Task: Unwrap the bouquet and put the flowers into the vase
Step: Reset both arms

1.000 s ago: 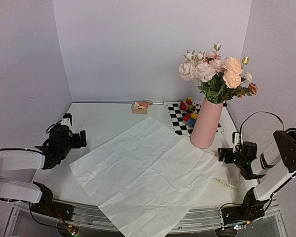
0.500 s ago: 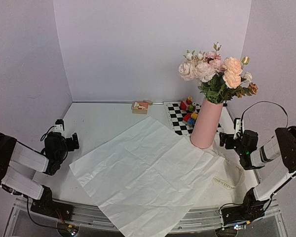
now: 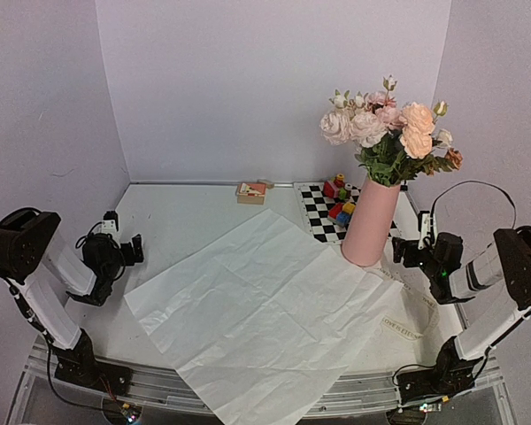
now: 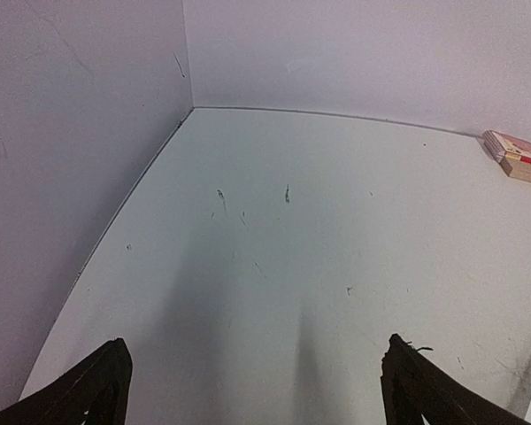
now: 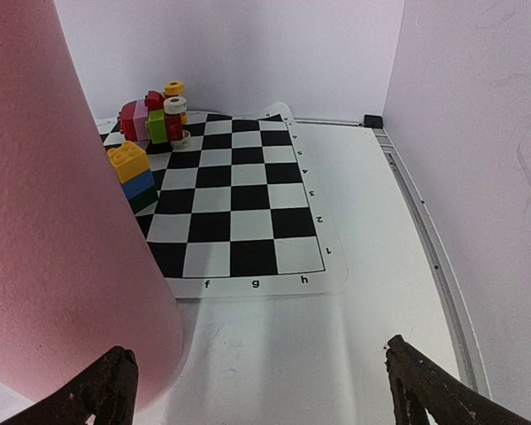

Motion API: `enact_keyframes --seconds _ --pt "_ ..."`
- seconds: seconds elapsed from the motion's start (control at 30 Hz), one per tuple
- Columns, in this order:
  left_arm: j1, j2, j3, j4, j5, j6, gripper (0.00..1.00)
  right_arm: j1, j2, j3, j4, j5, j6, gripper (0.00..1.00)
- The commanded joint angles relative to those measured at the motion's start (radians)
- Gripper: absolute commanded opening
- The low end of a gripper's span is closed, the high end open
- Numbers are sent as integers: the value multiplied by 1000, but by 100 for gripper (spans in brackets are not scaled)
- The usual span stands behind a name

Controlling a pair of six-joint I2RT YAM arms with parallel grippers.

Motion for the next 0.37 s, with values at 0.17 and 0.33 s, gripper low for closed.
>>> enact_keyframes --seconds 0.17,0.33 --pt "8 -8 28 54 27 -5 100 6 1 30 105 -14 -12 98" --pt "26 0 48 31 71 -10 100 7 1 30 105 -14 -12 98"
